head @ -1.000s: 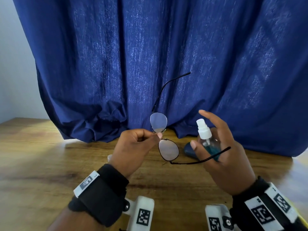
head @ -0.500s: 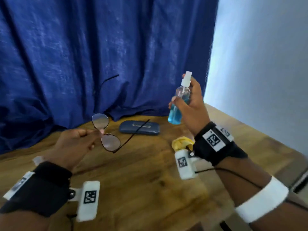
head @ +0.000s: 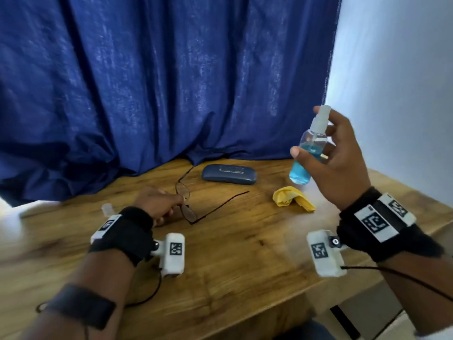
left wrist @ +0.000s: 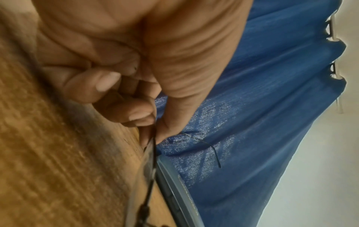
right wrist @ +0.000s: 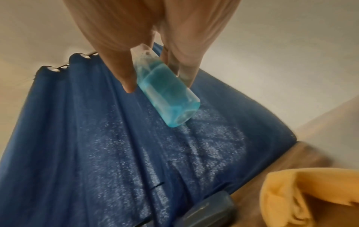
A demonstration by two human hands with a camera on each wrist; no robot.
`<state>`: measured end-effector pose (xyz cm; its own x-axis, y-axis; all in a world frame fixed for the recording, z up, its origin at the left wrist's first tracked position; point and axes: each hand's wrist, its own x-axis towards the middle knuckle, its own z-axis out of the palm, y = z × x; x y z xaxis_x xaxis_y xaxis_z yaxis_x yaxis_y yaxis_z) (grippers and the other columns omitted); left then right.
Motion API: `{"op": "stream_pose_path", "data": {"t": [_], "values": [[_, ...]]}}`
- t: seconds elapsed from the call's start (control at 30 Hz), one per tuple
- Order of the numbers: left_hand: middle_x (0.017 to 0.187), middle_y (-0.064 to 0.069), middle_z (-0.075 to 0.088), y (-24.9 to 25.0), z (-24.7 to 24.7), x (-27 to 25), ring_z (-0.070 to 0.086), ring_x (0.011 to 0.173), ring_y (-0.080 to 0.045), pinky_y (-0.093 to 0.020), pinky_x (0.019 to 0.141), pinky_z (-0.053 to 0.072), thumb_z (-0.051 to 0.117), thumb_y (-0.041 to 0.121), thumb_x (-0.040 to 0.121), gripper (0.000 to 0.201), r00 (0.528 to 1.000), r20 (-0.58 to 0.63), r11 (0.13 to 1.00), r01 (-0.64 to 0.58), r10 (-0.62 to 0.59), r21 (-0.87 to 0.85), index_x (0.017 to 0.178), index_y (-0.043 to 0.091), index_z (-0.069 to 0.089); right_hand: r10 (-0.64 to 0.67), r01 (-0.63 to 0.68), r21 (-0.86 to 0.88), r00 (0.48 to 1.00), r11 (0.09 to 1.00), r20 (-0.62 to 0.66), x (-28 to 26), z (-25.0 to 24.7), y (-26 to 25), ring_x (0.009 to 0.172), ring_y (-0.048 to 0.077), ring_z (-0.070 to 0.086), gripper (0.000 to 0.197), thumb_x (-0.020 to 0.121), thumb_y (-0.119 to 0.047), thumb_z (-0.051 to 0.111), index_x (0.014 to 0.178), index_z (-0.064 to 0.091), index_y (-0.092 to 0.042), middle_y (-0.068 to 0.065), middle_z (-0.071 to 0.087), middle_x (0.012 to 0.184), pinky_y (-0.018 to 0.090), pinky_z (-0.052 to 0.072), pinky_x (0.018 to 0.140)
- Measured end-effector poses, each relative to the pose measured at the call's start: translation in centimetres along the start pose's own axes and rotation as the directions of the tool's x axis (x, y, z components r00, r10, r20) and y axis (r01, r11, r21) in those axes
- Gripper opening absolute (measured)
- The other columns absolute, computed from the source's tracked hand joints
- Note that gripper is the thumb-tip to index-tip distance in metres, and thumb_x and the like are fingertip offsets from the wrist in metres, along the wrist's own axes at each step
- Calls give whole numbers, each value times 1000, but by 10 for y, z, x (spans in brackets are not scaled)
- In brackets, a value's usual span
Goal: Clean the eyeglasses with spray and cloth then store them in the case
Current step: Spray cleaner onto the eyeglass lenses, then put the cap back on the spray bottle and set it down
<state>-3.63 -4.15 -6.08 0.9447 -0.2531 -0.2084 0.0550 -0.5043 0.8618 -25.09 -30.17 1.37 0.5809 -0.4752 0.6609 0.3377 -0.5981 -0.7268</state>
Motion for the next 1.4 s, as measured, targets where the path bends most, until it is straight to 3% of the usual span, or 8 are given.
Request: {"op": "stream_pose_path", "data": {"t": [0.13, 0.27, 0.5, 0.63, 0.83, 1.07, 1.23, 1.4], "values": [[56, -4, 59, 1, -1, 0, 45, 48, -16, -18, 42, 32, 82, 38, 83, 33, 1000, 26, 1000, 9, -9, 2, 69, 11, 68, -91, 84, 95, 993, 992, 79, 2, 31, -27, 95, 3, 64, 72, 85, -11, 78, 144, 39, -19, -6, 55, 113, 22, 57, 84], [53, 3, 63, 4, -15, -5, 51, 45, -9, -18, 40, 35, 72, 36, 92, 31, 1000, 5, 999, -28, 28, 19, 76, 10, 75, -127, 79, 252, 975, 965, 183, 3, 83, -42, 94, 14, 69, 74, 82, -12, 81, 142, 41, -26, 0, 57, 111, 43, 60, 88], [69, 0, 66, -16, -118, 1, 52, 56, -12, -25, 56, 41, 77, 37, 88, 27, 901, -409, 982, -181, 144, -52, 87, 10, 78, -201, 54, 367, 904, 929, 376, -2, 165, -42, 93, 24, 72, 76, 80, -14, 82, 142, 41, -32, 2, 61, 105, 50, 60, 84], [85, 0, 68, -40, -140, -3, 57, 69, -9, -13, 48, 42, 86, 33, 79, 42, 952, -306, 994, -16, -19, -111, 111, 12, 67, -181, 18, 338, 871, 941, 456, 1, 187, -32, 94, 18, 73, 79, 79, -19, 83, 143, 39, -33, 2, 63, 105, 46, 61, 84], [111, -6, 75, -58, -129, 17, 67, 98, -15, -22, 73, 48, 95, 27, 66, 52, 985, -153, 997, 74, -74, -5, 111, 17, 72, -178, 14, 340, 872, 940, 457, 2, 191, -12, 99, 17, 72, 83, 74, -30, 83, 144, 38, -36, 4, 63, 108, 48, 61, 83], [87, -4, 78, -51, -119, 24, 71, 81, -18, -24, 70, 61, 85, 24, 81, 20, 981, -151, 992, -115, 122, 56, 97, 14, 79, -174, -6, 403, 895, 915, 410, 4, 184, 0, 99, 18, 73, 84, 72, -26, 85, 143, 39, -32, -3, 67, 105, 40, 61, 83], [104, -18, 79, -10, -96, 12, 75, 104, -34, -29, 82, 63, 80, 12, 85, 27, 872, -321, 799, -475, 370, -369, 110, 7, 70, -196, 85, 293, 907, 952, 373, 6, 180, 7, 92, 10, 73, 53, 75, -32, 85, 120, 58, -29, -10, 73, 101, 30, 62, 76], [97, -3, 80, 13, -67, -1, 75, 93, -15, -28, 85, 60, 88, 20, 65, 36, 745, -309, 700, -664, 591, -262, 98, 17, 73, -240, 181, 203, 915, 962, 324, 8, 180, 11, 93, 7, 72, 45, 77, -37, 84, 118, 65, -30, -13, 73, 102, 26, 60, 74]]}}
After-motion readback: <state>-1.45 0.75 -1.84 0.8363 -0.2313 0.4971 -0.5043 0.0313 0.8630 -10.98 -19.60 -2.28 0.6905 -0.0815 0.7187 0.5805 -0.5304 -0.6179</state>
